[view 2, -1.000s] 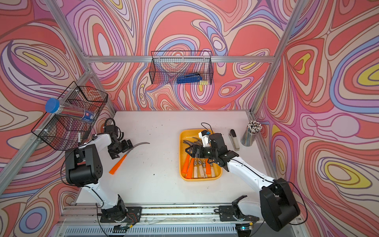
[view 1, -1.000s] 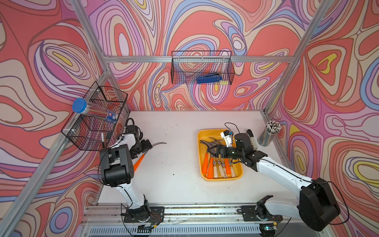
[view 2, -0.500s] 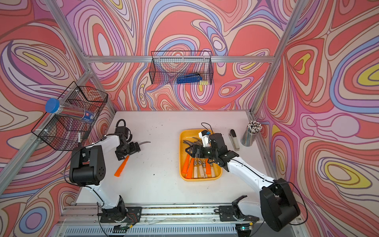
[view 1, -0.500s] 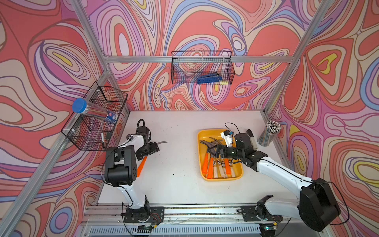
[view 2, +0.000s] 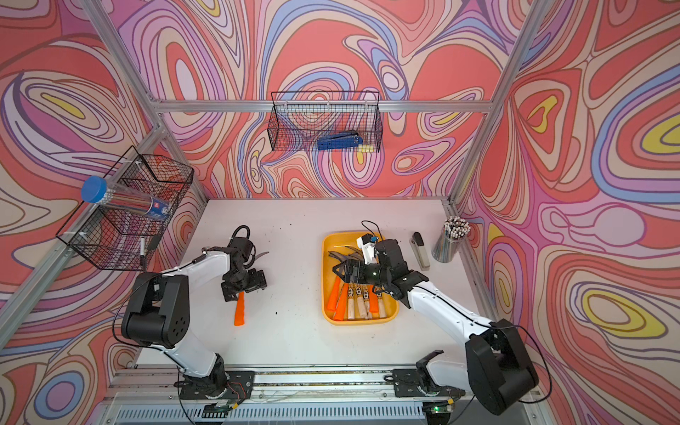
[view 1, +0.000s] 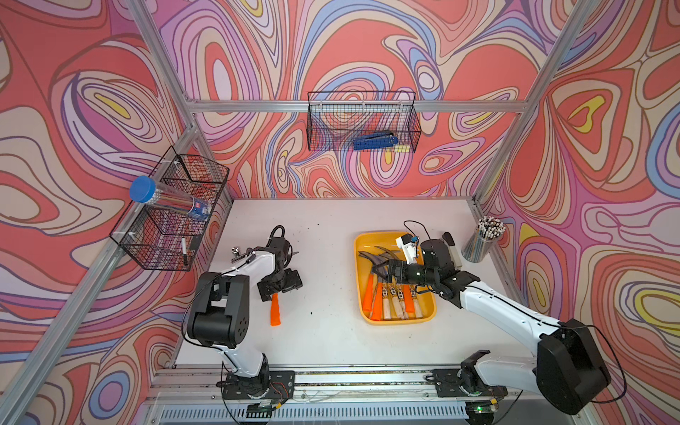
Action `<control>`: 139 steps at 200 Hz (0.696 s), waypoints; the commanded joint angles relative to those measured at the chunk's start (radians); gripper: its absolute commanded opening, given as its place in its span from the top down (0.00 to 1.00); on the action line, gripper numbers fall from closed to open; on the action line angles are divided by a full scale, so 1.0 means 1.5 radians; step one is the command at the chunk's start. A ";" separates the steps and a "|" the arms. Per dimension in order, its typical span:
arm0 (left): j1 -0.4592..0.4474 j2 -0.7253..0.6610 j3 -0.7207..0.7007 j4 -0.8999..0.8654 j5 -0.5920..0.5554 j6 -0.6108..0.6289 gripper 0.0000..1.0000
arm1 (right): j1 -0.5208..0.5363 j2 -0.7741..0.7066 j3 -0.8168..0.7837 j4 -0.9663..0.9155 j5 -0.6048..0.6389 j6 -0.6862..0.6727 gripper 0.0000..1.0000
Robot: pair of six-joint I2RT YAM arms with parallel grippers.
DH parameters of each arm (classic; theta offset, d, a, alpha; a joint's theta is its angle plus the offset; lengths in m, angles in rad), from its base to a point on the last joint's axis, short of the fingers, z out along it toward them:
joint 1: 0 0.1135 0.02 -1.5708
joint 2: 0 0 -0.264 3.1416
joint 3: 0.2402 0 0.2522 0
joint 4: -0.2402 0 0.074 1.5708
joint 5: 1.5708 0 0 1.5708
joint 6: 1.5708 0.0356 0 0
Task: Put small sickles into storage boxes
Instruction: Pick up the sickle at the center of the board.
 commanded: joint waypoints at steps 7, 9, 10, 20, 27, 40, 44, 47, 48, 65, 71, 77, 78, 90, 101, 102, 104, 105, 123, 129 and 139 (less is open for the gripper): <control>-0.012 -0.052 -0.047 -0.078 -0.010 -0.043 0.12 | 0.002 0.008 -0.016 0.024 -0.007 0.009 0.02; -0.014 -0.056 -0.051 -0.079 -0.011 -0.045 0.12 | 0.003 0.008 -0.017 0.026 -0.008 0.009 0.02; -0.014 -0.058 -0.053 -0.079 -0.011 -0.046 0.13 | 0.002 0.009 -0.018 0.026 -0.008 0.009 0.02; -0.025 -0.074 -0.072 -0.084 -0.016 -0.056 0.14 | 0.002 0.010 -0.022 0.033 -0.010 0.013 0.02; -0.035 -0.084 -0.083 -0.090 -0.024 -0.066 0.14 | 0.002 0.011 -0.027 0.038 -0.010 0.016 0.02; -0.066 -0.091 -0.093 -0.097 -0.036 -0.086 0.15 | 0.002 0.011 -0.037 0.050 -0.011 0.023 0.02; -0.077 -0.090 -0.095 -0.101 -0.042 -0.093 0.15 | 0.002 0.011 -0.039 0.053 -0.011 0.025 0.01; -0.085 -0.089 -0.096 -0.103 -0.045 -0.099 0.15 | 0.002 0.011 -0.042 0.056 -0.011 0.027 0.02; -0.087 -0.088 -0.096 -0.103 -0.047 -0.101 0.15 | 0.002 0.011 -0.042 0.057 -0.011 0.028 0.02; -0.119 -0.068 -0.097 -0.115 -0.058 -0.115 0.16 | 0.003 0.009 -0.053 0.068 -0.012 0.037 0.02; -0.126 -0.060 -0.097 -0.118 -0.065 -0.120 0.16 | 0.002 0.009 -0.055 0.072 -0.012 0.038 0.02; -0.132 -0.053 -0.098 -0.118 -0.070 -0.123 0.17 | 0.002 0.008 -0.058 0.074 -0.012 0.041 0.02; -0.132 -0.052 -0.099 -0.118 -0.070 -0.123 0.17 | 0.003 0.008 -0.057 0.074 -0.012 0.041 0.02; -0.141 -0.042 -0.102 -0.112 -0.070 -0.126 0.19 | 0.002 0.006 -0.058 0.073 -0.011 0.041 0.02; -0.149 -0.037 -0.102 -0.107 -0.069 -0.130 0.22 | 0.002 0.007 -0.055 0.070 -0.011 0.041 0.02; -0.150 -0.036 -0.102 -0.107 -0.069 -0.130 0.23 | 0.002 0.007 -0.055 0.070 -0.011 0.041 0.02; -0.151 -0.035 -0.102 -0.106 -0.069 -0.131 0.23 | 0.003 0.007 -0.055 0.069 -0.011 0.041 0.02; -0.151 -0.035 -0.101 -0.105 -0.069 -0.131 0.24 | 0.003 0.007 -0.055 0.069 -0.011 0.041 0.02; -0.164 -0.027 -0.097 -0.104 -0.077 -0.137 0.35 | 0.003 0.005 -0.050 0.064 -0.010 0.040 0.01; -0.167 -0.024 -0.096 -0.103 -0.078 -0.138 0.37 | 0.002 0.006 -0.049 0.062 -0.010 0.040 0.01; -0.172 -0.019 -0.096 -0.098 -0.077 -0.138 0.39 | 0.002 0.007 -0.047 0.060 -0.009 0.039 0.02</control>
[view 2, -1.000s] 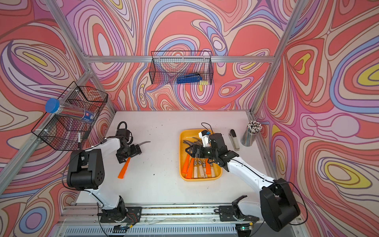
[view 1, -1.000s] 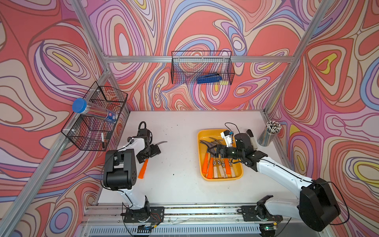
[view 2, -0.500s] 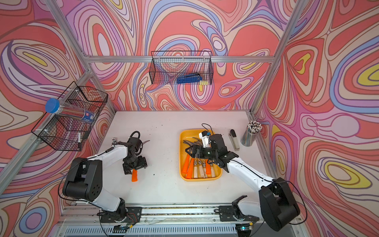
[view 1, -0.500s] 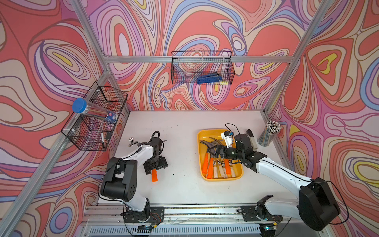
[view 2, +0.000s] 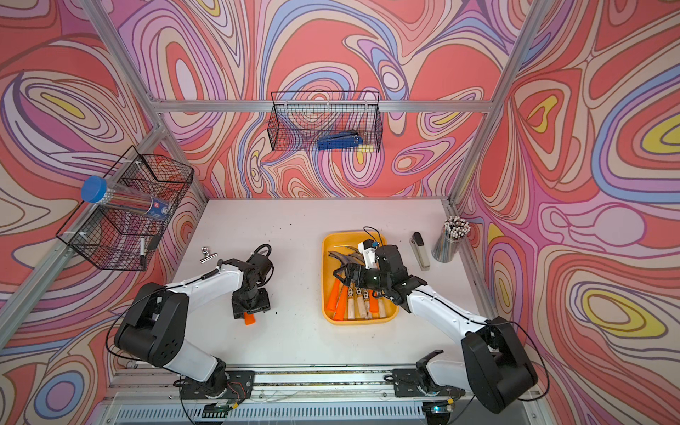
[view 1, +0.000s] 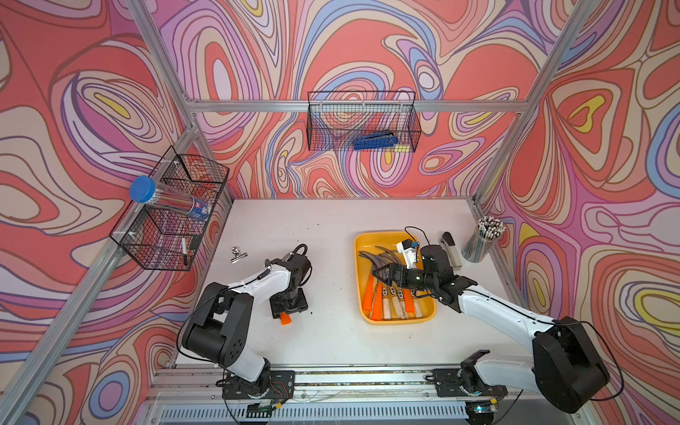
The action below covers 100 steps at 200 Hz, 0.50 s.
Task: Put small sickles into storage boxes
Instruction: Pick up the sickle at the center of the board.
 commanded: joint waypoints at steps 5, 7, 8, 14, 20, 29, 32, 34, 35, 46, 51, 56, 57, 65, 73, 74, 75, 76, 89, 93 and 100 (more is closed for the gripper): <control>-0.014 0.041 -0.018 -0.021 -0.025 -0.024 0.41 | 0.002 0.001 0.004 0.007 -0.002 0.003 0.02; -0.015 0.041 -0.018 -0.021 -0.026 -0.024 0.42 | 0.002 0.001 0.004 0.007 -0.002 0.002 0.02; -0.016 0.041 -0.018 -0.021 -0.026 -0.024 0.43 | 0.002 0.002 0.004 0.007 -0.001 0.002 0.02; -0.020 0.040 -0.018 -0.019 -0.028 -0.025 0.47 | 0.002 0.003 0.005 0.008 -0.001 0.003 0.02; -0.022 0.038 -0.019 -0.017 -0.028 -0.025 0.53 | 0.002 0.004 0.005 0.009 -0.001 0.004 0.02; -0.025 0.037 -0.021 -0.014 -0.023 -0.024 0.59 | 0.003 0.008 0.006 0.012 -0.003 0.006 0.02; -0.025 0.037 -0.021 -0.014 -0.021 -0.023 0.61 | 0.002 0.009 0.006 0.012 -0.004 0.007 0.02; -0.026 0.038 -0.021 -0.014 -0.020 -0.023 0.62 | 0.003 0.009 0.006 0.013 -0.004 0.007 0.02; -0.026 0.038 -0.021 -0.014 -0.019 -0.023 0.62 | 0.003 0.009 0.006 0.013 -0.004 0.008 0.02; -0.030 0.041 -0.018 -0.016 -0.018 -0.019 0.69 | 0.003 0.011 0.006 0.015 -0.007 0.010 0.02; -0.031 0.043 -0.017 -0.018 -0.019 -0.018 0.73 | 0.003 0.011 0.006 0.015 -0.006 0.011 0.02; -0.033 0.044 -0.016 -0.019 -0.020 -0.017 0.76 | 0.002 0.011 0.006 0.016 -0.006 0.011 0.02; -0.033 0.044 -0.016 -0.020 -0.020 -0.017 0.76 | 0.003 0.011 0.006 0.016 -0.006 0.011 0.02; -0.035 0.045 -0.016 -0.022 -0.019 -0.015 0.77 | 0.003 0.010 0.007 0.016 -0.005 0.013 0.02; -0.036 0.045 -0.016 -0.022 -0.018 -0.013 0.82 | 0.002 0.012 0.008 0.015 -0.005 0.013 0.02; -0.036 0.045 -0.016 -0.022 -0.017 -0.013 0.82 | 0.002 0.012 0.008 0.015 -0.005 0.014 0.02; -0.037 0.045 -0.016 -0.023 -0.017 -0.012 0.83 | 0.003 0.012 0.008 0.015 -0.005 0.014 0.01; -0.037 0.045 -0.016 -0.023 -0.018 -0.012 0.83 | 0.003 0.012 0.008 0.015 -0.006 0.014 0.02; -0.039 0.044 -0.017 -0.025 -0.017 -0.011 0.83 | 0.003 0.013 0.011 0.013 -0.006 0.013 0.02; -0.041 0.043 -0.017 -0.025 -0.017 -0.010 0.83 | 0.003 0.013 0.012 0.012 -0.006 0.014 0.02; -0.042 0.040 -0.017 -0.027 -0.018 -0.009 0.83 | 0.004 0.013 0.013 0.010 -0.006 0.014 0.02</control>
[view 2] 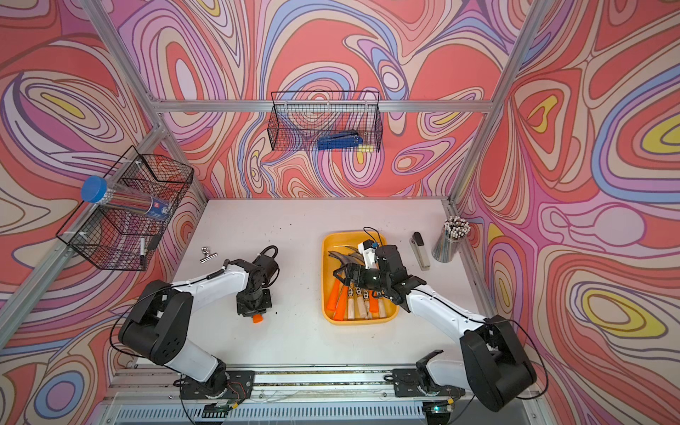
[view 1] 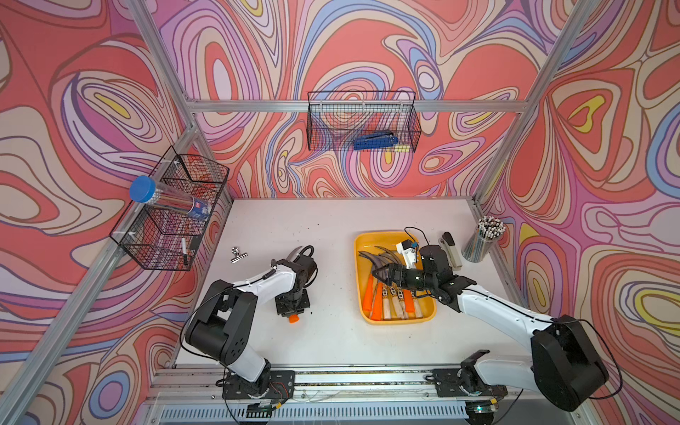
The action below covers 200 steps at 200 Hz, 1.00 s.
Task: Put small sickles into storage boxes
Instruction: Pick up the sickle at the center of the board.
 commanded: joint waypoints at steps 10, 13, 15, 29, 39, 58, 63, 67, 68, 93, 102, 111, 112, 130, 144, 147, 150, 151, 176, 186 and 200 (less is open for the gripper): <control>-0.009 0.023 -0.021 -0.031 -0.003 -0.002 0.83 | 0.004 0.004 0.015 0.007 -0.002 0.002 0.02; -0.011 0.021 -0.020 -0.033 -0.004 -0.002 0.83 | 0.004 0.004 0.016 0.006 -0.002 0.002 0.02; -0.011 0.019 -0.020 -0.035 -0.004 -0.002 0.83 | 0.003 0.004 0.017 0.005 -0.002 0.002 0.02; -0.019 0.005 -0.015 -0.044 -0.008 -0.001 0.83 | 0.005 0.003 0.020 0.000 -0.002 0.003 0.02; -0.026 -0.008 -0.008 -0.055 -0.015 -0.001 0.82 | 0.005 0.002 0.023 -0.002 -0.001 0.004 0.02; -0.043 -0.028 0.012 -0.081 -0.032 0.001 0.82 | 0.009 0.004 0.029 -0.007 0.002 0.005 0.02; -0.047 -0.033 0.018 -0.088 -0.036 0.001 0.82 | 0.010 0.005 0.031 -0.009 0.003 0.006 0.01; -0.049 -0.037 0.021 -0.093 -0.039 0.001 0.82 | 0.011 0.006 0.032 -0.009 0.003 0.008 0.02; -0.050 -0.038 0.022 -0.094 -0.040 0.001 0.82 | 0.011 0.006 0.032 -0.009 0.003 0.008 0.02; -0.061 -0.068 0.038 -0.109 -0.046 0.001 0.81 | 0.020 0.014 0.043 -0.010 0.009 0.015 0.02; -0.063 -0.077 0.042 -0.111 -0.046 0.003 0.81 | 0.025 0.018 0.049 -0.011 0.012 0.019 0.02; -0.065 -0.087 0.044 -0.111 -0.046 0.006 0.81 | 0.030 0.021 0.052 -0.010 0.014 0.023 0.02; -0.065 -0.088 0.045 -0.111 -0.046 0.007 0.81 | 0.031 0.022 0.053 -0.010 0.015 0.023 0.02; -0.067 -0.101 0.048 -0.110 -0.048 0.012 0.80 | 0.044 0.033 0.063 -0.010 0.021 0.031 0.02; -0.068 -0.109 0.048 -0.109 -0.044 0.016 0.80 | 0.055 0.041 0.072 -0.009 0.027 0.038 0.01; -0.068 -0.111 0.048 -0.108 -0.043 0.017 0.80 | 0.058 0.042 0.074 -0.010 0.028 0.039 0.02; -0.068 -0.112 0.049 -0.108 -0.043 0.017 0.80 | 0.060 0.043 0.076 -0.009 0.029 0.041 0.01; -0.068 -0.112 0.049 -0.107 -0.042 0.017 0.80 | 0.061 0.044 0.076 -0.009 0.029 0.041 0.01; -0.070 -0.128 0.047 -0.102 -0.037 0.024 0.80 | 0.077 0.058 0.088 -0.001 0.037 0.059 0.02; -0.071 -0.134 0.047 -0.099 -0.031 0.027 0.80 | 0.083 0.066 0.092 0.008 0.038 0.069 0.02; -0.071 -0.140 0.048 -0.094 -0.022 0.034 0.80 | 0.089 0.078 0.098 0.020 0.039 0.084 0.02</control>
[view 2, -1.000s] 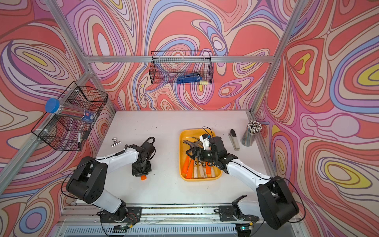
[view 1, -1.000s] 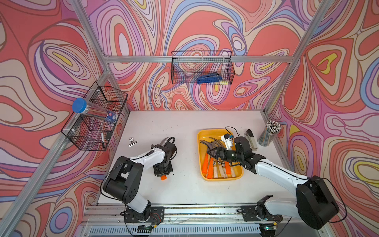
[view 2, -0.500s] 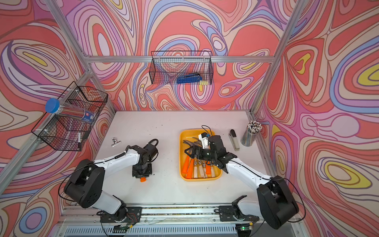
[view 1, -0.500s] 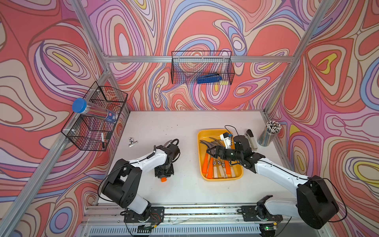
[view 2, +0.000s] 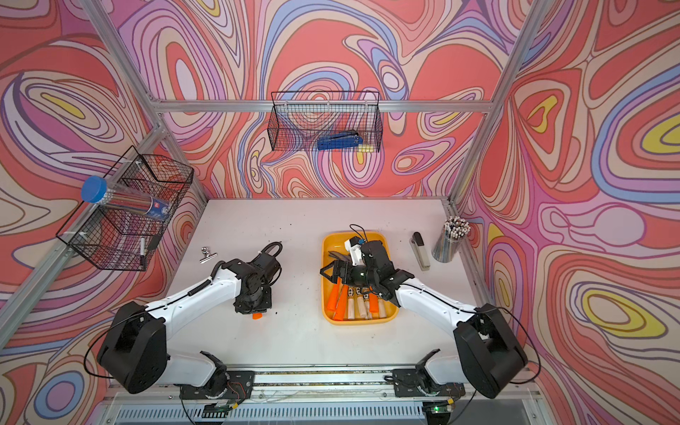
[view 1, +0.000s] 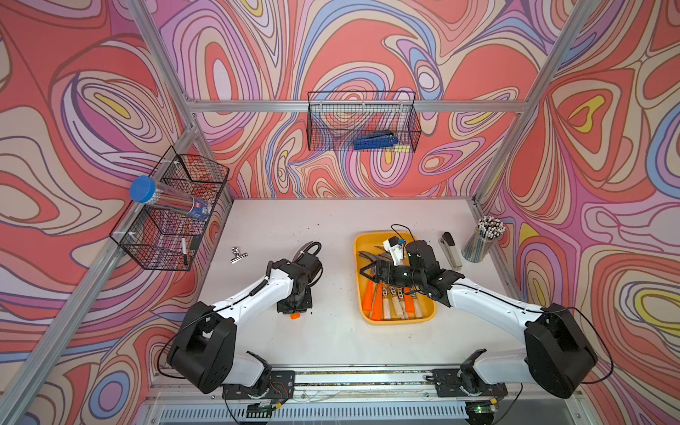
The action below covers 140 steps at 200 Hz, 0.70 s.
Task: Put small sickles into storage boxes
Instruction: Pick up the sickle at the center of the board.
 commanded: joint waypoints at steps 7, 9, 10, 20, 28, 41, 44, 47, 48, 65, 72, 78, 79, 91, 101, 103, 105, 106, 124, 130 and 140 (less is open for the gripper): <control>-0.007 -0.023 0.014 -0.013 0.007 0.013 0.79 | 0.017 0.025 0.024 0.030 0.019 0.038 0.02; -0.007 -0.024 0.014 -0.013 0.008 0.014 0.79 | 0.019 0.027 0.024 0.031 0.020 0.039 0.02; -0.007 -0.024 0.014 -0.012 0.009 0.016 0.79 | 0.019 0.028 0.025 0.032 0.021 0.040 0.02; -0.010 -0.027 0.018 -0.009 0.017 0.024 0.79 | 0.025 0.034 0.030 0.038 0.031 0.049 0.01; -0.013 -0.029 0.022 -0.009 0.022 0.028 0.79 | 0.030 0.041 0.035 0.043 0.037 0.056 0.02; -0.016 -0.034 0.026 -0.006 0.035 0.037 0.79 | 0.037 0.052 0.043 0.051 0.046 0.067 0.02; -0.016 -0.036 0.027 -0.005 0.039 0.039 0.79 | 0.039 0.054 0.045 0.053 0.048 0.069 0.02; -0.017 -0.038 0.028 -0.005 0.044 0.041 0.79 | 0.041 0.057 0.048 0.056 0.050 0.073 0.02; -0.017 -0.039 0.028 -0.004 0.044 0.042 0.79 | 0.041 0.058 0.048 0.056 0.051 0.073 0.02; -0.021 -0.051 0.034 0.001 0.062 0.051 0.79 | 0.049 0.077 0.061 0.068 0.058 0.089 0.02; -0.022 -0.058 0.036 0.003 0.067 0.054 0.78 | 0.050 0.085 0.065 0.075 0.058 0.095 0.02; -0.022 -0.064 0.038 0.005 0.071 0.057 0.78 | 0.050 0.094 0.070 0.081 0.058 0.101 0.03; -0.022 -0.065 0.038 0.005 0.072 0.057 0.78 | 0.051 0.095 0.070 0.082 0.058 0.102 0.03; -0.023 -0.073 0.040 0.008 0.081 0.064 0.78 | 0.054 0.113 0.082 0.092 0.055 0.113 0.05; -0.024 -0.079 0.041 0.011 0.087 0.069 0.78 | 0.059 0.127 0.091 0.103 0.054 0.120 0.06; -0.024 -0.081 0.041 0.011 0.088 0.070 0.78 | 0.061 0.131 0.093 0.105 0.054 0.121 0.06; -0.023 -0.082 0.041 0.011 0.089 0.071 0.78 | 0.062 0.134 0.096 0.107 0.054 0.122 0.07; -0.023 -0.082 0.041 0.012 0.089 0.071 0.78 | 0.063 0.136 0.097 0.108 0.055 0.123 0.07; -0.023 -0.091 0.040 0.016 0.102 0.081 0.78 | 0.079 0.162 0.119 0.120 0.059 0.133 0.07; -0.023 -0.094 0.040 0.018 0.107 0.083 0.78 | 0.085 0.171 0.126 0.125 0.059 0.137 0.07; -0.023 -0.099 0.040 0.022 0.117 0.087 0.78 | 0.095 0.189 0.139 0.134 0.060 0.143 0.07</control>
